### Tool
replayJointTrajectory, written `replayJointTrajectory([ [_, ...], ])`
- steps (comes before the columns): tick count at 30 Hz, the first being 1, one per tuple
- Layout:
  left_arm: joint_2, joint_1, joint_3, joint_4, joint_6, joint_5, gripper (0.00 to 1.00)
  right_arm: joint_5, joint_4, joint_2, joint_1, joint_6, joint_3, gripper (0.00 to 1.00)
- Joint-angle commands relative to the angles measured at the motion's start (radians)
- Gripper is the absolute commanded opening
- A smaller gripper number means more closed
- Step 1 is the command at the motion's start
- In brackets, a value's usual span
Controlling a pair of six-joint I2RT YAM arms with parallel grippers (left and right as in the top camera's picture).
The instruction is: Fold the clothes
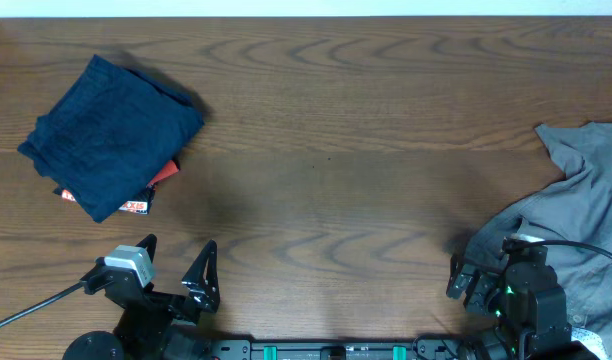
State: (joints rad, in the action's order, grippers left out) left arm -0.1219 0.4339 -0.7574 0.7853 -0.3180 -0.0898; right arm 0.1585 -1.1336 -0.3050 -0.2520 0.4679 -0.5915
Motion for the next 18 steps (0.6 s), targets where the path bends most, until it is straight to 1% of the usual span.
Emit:
replayJointTrajectory([
  [1,0.003,0.005,0.011,-0.002,-0.013,-0.016,0.98,0.027,0.0,0.014,-0.009,0.014,0.005,0.99],
  [4,0.003,0.005,0.011,-0.002,-0.013,-0.016,0.98,0.043,0.008,0.059,0.014,0.013,0.007,0.99],
  [6,0.003,0.005,0.011,-0.002,-0.013,-0.016,0.98,0.042,0.079,0.093,0.039,-0.047,0.025,0.99],
  [8,0.003,0.005,0.011,-0.002,-0.013,-0.016,0.98,0.001,0.195,0.129,0.066,-0.16,0.061,0.99],
  [10,0.003,0.005,0.011,-0.002,-0.013,-0.016,0.98,-0.08,0.344,0.172,0.099,-0.294,0.123,0.99],
  [12,0.003,0.005,0.011,-0.002,-0.013,-0.016,0.98,-0.154,0.49,0.214,0.13,-0.383,0.195,0.99],
  [18,0.003,0.005,0.011,-0.002,-0.013,-0.016,0.98,-0.177,0.907,0.3,0.182,-0.435,0.419,0.99],
])
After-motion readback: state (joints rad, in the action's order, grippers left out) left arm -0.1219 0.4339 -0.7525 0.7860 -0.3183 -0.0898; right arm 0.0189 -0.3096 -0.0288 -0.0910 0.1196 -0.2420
